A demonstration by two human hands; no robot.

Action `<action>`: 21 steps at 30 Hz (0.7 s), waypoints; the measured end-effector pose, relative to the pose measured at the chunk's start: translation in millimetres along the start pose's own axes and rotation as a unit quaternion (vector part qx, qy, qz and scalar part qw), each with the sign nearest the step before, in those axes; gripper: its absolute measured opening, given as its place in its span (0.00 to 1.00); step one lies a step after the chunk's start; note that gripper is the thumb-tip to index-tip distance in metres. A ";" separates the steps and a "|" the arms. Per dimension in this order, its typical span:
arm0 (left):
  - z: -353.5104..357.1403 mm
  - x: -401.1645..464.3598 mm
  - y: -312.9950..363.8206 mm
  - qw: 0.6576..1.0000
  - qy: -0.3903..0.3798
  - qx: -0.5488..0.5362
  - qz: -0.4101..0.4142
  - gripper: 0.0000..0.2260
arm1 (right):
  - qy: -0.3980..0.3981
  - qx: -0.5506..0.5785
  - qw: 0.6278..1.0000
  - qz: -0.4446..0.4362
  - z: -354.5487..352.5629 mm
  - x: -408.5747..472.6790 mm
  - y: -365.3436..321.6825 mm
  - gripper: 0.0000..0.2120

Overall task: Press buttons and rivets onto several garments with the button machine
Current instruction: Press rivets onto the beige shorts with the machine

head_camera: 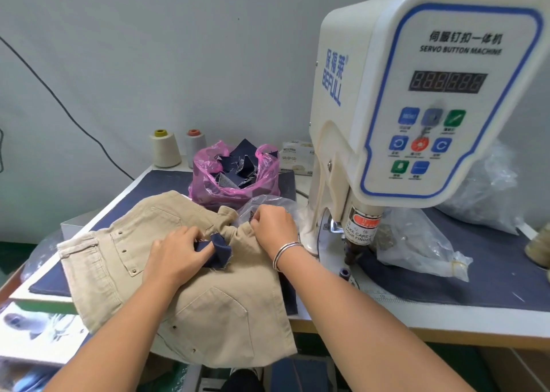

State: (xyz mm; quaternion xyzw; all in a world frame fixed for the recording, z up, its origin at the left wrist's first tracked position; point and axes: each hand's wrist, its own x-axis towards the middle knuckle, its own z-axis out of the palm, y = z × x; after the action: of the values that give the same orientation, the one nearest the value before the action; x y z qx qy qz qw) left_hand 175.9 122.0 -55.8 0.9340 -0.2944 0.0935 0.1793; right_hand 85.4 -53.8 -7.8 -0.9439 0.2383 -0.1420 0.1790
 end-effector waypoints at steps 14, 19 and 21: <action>2.4 1.8 -1.7 1.000 0.007 -0.005 0.009 0.16 | 0.073 0.268 0.960 0.045 -91.7 -175.1 112.1 0.07; -0.8 -1.1 0.1 1.000 0.014 -0.001 0.021 0.15 | 0.063 0.157 0.985 -0.018 -100.7 -149.4 126.2 0.04; -0.9 -1.7 -0.1 1.000 0.016 -0.005 0.023 0.15 | 0.057 0.120 0.990 -0.056 -100.0 -140.5 124.1 0.02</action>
State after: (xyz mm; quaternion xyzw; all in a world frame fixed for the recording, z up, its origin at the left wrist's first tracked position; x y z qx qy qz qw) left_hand 174.5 123.3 -55.4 0.9245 -0.3131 0.1112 0.1866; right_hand -118.3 -112.6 5.8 -0.9178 0.1762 -0.2326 0.2693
